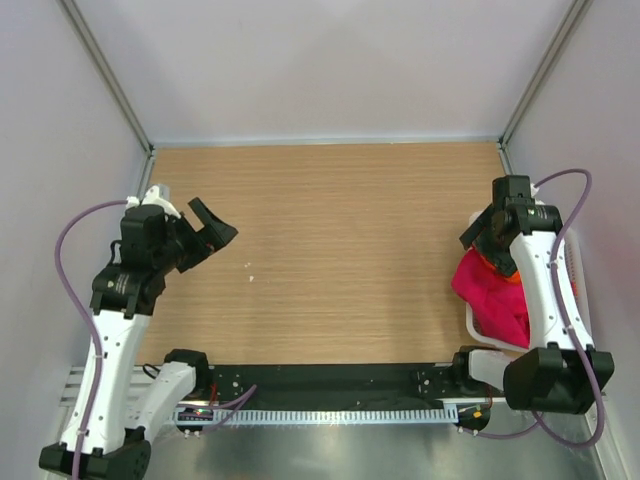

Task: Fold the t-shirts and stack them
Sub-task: Grab the tshirt from the pile

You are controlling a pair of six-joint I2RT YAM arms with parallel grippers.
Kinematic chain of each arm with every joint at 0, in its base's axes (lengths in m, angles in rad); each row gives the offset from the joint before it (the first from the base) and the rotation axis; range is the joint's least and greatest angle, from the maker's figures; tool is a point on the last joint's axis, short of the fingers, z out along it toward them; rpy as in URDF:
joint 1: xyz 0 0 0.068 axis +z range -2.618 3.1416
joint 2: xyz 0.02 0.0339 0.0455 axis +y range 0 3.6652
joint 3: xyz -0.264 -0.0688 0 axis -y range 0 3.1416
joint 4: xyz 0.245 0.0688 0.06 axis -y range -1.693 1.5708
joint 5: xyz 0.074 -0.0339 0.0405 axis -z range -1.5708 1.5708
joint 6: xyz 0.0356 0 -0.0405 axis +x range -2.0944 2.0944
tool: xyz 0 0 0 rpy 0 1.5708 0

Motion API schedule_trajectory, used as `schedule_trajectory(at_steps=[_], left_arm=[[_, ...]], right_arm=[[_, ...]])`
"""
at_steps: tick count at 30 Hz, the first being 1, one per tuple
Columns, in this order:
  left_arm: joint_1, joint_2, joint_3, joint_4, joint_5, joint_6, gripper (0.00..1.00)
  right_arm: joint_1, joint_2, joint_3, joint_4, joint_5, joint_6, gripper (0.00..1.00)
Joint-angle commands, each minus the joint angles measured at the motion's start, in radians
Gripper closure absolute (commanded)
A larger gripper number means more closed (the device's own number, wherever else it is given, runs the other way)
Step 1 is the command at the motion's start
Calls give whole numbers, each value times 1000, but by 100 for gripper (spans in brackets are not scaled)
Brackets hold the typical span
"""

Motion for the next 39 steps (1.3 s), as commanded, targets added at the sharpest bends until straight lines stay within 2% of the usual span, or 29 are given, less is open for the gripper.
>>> schedule_trajectory(at_steps=[1,5,9,17,20,25,31,32,33,34,37,39], left_arm=[[-9,22,3,-32,8,105,5],[-45,45,-5,-14,17,132,6],[-111,76,18,-18,-30,187,6],[-188,101,61,-47,-92,252,5],[-197,99,60,-50,-95,255,5],[-200,98,49,-46,-90,254,5],[-200,91,44,-47,-75,247,5],[-200,91,44,-49,-74,247,5],[-199,90,49,-49,-77,247,5],[-200,90,52,-52,-77,250,5],[-200,90,69,-60,-81,255,6],[-200,85,72,-61,-83,257,6]], right_arm=[[-18,64,48,44,110,24,20],[-19,126,122,87,133,-28,27],[-19,169,194,73,139,-9,27],[-18,198,140,84,144,19,34],[-19,207,137,117,162,1,35],[-19,259,169,142,211,-61,50],[-19,305,196,140,293,-99,53],[-19,310,194,144,297,-96,57],[-22,312,202,139,300,-96,69],[-24,313,229,133,307,-93,85],[-22,307,295,137,342,-91,99],[-22,319,355,119,382,-90,99]])
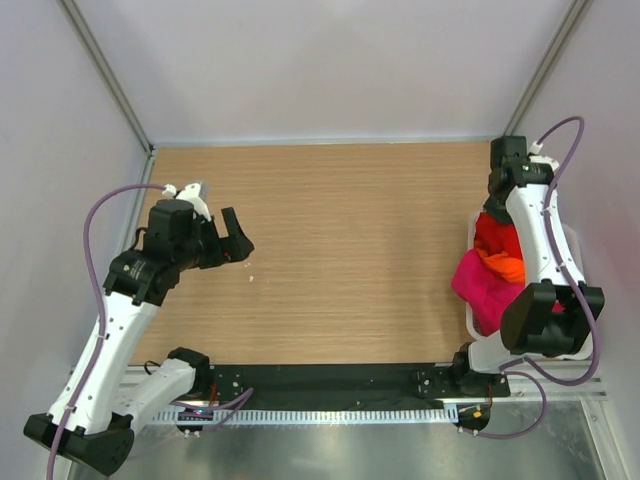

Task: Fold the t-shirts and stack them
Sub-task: Grab the tshirt from the pile, then move the tshirt to the center of the board

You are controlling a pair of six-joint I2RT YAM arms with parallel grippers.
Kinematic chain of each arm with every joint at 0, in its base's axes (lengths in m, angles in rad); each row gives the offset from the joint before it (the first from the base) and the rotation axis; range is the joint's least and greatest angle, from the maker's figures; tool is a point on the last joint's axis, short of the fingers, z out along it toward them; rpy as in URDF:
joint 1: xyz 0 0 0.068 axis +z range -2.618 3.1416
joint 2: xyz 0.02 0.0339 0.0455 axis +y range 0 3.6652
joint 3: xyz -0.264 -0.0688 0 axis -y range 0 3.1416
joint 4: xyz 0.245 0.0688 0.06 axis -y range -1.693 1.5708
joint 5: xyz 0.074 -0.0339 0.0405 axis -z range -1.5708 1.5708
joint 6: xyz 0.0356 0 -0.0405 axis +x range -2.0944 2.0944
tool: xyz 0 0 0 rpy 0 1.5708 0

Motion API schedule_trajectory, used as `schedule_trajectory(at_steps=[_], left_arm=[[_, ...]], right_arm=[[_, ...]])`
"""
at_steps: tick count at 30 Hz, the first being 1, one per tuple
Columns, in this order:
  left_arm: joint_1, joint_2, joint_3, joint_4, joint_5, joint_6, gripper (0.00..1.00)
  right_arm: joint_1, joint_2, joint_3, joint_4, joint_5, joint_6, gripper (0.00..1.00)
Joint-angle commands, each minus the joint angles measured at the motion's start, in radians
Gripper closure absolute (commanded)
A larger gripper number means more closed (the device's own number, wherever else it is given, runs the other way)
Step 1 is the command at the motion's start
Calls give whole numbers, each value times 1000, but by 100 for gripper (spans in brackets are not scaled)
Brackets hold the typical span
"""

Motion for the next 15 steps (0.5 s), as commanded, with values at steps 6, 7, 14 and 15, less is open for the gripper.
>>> schedule_trajectory(at_steps=[6,7,14,15], left_arm=[[-13,-19,73,-17,-14,40,6],[-13,-19,82,-17,-18,43,6],[-16,-24,127,-30,-39,31,6],[-14,-19,135,-31,-39,23,6]], right_arm=[[-3,20,493,-24,158,-18,99],[-2,18,532,-1,149,-29,99],[57,4,765,246,-272,-71,99],[99,16,815,257,-317,-48,99]])
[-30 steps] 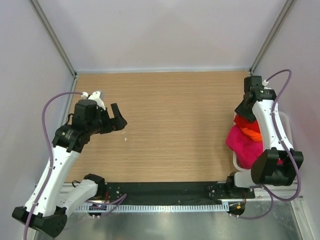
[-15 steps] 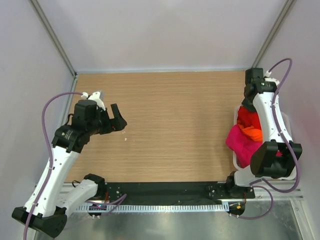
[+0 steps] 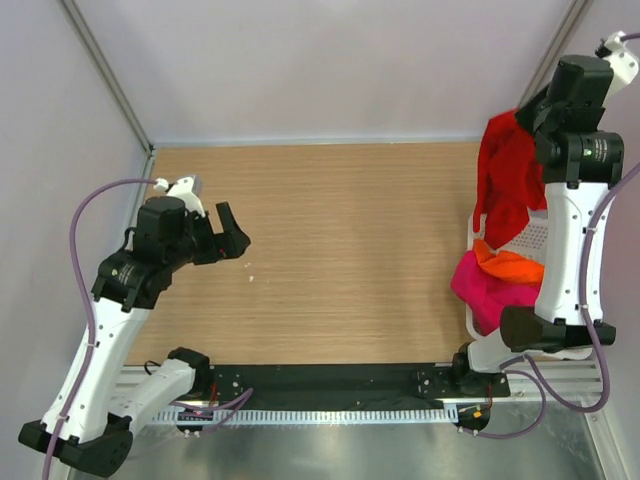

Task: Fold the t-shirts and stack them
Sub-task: Move the tshirt to the center of the board

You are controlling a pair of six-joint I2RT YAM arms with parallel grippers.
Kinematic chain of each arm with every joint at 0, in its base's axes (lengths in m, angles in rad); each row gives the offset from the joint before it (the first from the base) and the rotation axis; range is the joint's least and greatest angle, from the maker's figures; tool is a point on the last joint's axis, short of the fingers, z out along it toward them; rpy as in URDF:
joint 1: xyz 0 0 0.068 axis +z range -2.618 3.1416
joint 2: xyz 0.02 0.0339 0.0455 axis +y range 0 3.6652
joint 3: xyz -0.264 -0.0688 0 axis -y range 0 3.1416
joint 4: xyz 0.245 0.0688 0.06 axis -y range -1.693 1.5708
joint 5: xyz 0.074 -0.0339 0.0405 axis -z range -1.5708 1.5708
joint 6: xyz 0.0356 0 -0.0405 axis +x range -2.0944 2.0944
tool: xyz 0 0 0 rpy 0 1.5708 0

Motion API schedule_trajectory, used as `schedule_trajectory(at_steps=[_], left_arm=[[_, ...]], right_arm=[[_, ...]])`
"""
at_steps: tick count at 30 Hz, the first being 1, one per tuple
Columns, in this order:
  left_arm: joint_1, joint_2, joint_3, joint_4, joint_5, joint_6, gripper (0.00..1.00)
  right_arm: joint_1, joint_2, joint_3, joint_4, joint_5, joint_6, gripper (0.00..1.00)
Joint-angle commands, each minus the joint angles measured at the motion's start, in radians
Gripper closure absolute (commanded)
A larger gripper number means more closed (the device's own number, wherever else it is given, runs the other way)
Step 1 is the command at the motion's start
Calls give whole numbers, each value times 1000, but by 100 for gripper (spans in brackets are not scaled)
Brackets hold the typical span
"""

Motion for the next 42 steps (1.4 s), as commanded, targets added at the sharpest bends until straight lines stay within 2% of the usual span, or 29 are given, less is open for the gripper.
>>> schedule_trajectory(at_steps=[1,4,5,8,10,14,15,17,18,23,25,29,31,33,34,36,37,38,40,42], left_arm=[[-2,-5,68,-6,-23,-2,7],[-4,1,105,-18,-23,-32,7],[-2,1,114,-29,-26,-43,9],[-2,-13,122,-53,-26,-101,10],[-2,-31,109,-66,-26,-143,11],[-2,-67,135,-124,-94,-176,11],[-2,-71,146,-139,-99,-178,11],[-2,-67,187,-185,-106,-189,11],[-2,-62,200,-202,-103,-201,12],[0,-35,110,-235,-40,-293,15],[-4,-1,65,-209,10,-325,17],[-2,54,-51,-82,18,-420,18],[0,109,-88,-20,24,-446,17],[3,172,-112,35,-6,-430,17],[10,250,-107,45,-22,-410,17],[71,335,-76,69,-28,-350,17],[99,437,-63,71,-25,-339,17],[166,483,-50,75,-5,-325,18],[206,579,3,100,30,-267,21],[222,688,80,101,-28,-224,18]], right_arm=[[96,23,124,181,-322,75,99],[194,54,142,196,-459,184,99],[228,53,123,213,-540,234,99],[381,33,17,225,-623,278,99],[496,10,-129,242,-668,281,99],[613,-81,-428,248,-751,301,95],[629,-131,-562,248,-769,302,90],[649,-182,-688,216,-779,295,80],[652,-252,-815,193,-762,283,67],[650,-453,-1086,98,-567,214,41],[652,-480,-1117,84,-541,185,32],[653,-426,-1137,110,-544,183,24],[655,-389,-1158,216,-550,204,22],[656,-356,-1201,407,-625,226,17],[659,-323,-1211,469,-660,236,17],[678,-207,-1197,570,-691,259,25],[681,-163,-1183,583,-697,260,29],[682,-71,-1148,597,-719,252,33],[699,0,-1111,623,-773,240,33],[712,79,-1074,623,-767,221,32]])
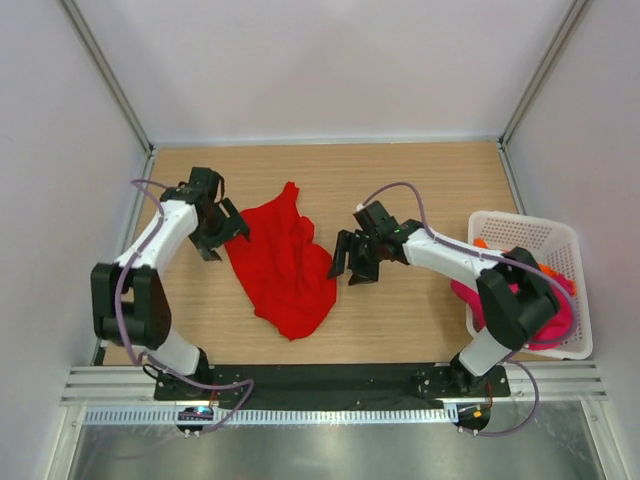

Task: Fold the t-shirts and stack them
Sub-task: Move the tshirt to the center of the board, then flatten the tshirt out

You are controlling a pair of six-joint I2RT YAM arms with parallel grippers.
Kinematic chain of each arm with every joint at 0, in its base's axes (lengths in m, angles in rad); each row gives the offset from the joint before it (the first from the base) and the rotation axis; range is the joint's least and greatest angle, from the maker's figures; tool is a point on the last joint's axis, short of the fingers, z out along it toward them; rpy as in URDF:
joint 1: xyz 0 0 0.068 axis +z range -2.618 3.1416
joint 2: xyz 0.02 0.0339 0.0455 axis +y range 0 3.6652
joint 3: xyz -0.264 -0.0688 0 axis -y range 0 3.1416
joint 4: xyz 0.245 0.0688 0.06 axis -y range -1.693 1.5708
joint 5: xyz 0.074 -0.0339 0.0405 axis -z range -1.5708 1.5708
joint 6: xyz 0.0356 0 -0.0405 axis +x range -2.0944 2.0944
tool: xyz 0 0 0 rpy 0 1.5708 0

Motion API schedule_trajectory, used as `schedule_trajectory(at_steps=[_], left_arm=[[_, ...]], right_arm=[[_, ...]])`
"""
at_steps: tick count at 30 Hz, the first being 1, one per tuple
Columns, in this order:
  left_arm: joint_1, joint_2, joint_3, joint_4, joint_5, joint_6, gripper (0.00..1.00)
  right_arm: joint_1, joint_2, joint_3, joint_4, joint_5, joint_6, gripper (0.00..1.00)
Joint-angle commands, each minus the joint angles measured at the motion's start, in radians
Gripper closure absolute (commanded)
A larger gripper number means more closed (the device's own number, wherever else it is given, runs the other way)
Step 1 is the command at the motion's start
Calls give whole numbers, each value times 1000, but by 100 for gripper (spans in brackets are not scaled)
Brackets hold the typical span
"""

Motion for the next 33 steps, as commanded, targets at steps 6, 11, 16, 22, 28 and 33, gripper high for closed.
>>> schedule_trajectory(at_steps=[6,11,16,22,28,33], left_arm=[[82,311,192,64,-51,129,15],[96,407,207,101,-54,149,16],[101,483,210,138,-53,161,20],[101,520,226,155,-29,190,56],[101,401,174,143,-37,188,100],[98,113,88,127,-26,135,100]], right_arm=[[28,171,119,64,-50,-102,25],[29,228,122,85,-87,-110,25],[29,265,163,68,-92,-130,28],[34,299,171,100,-89,-106,46],[35,268,163,139,-12,-92,88],[29,167,273,-118,210,-180,99]])
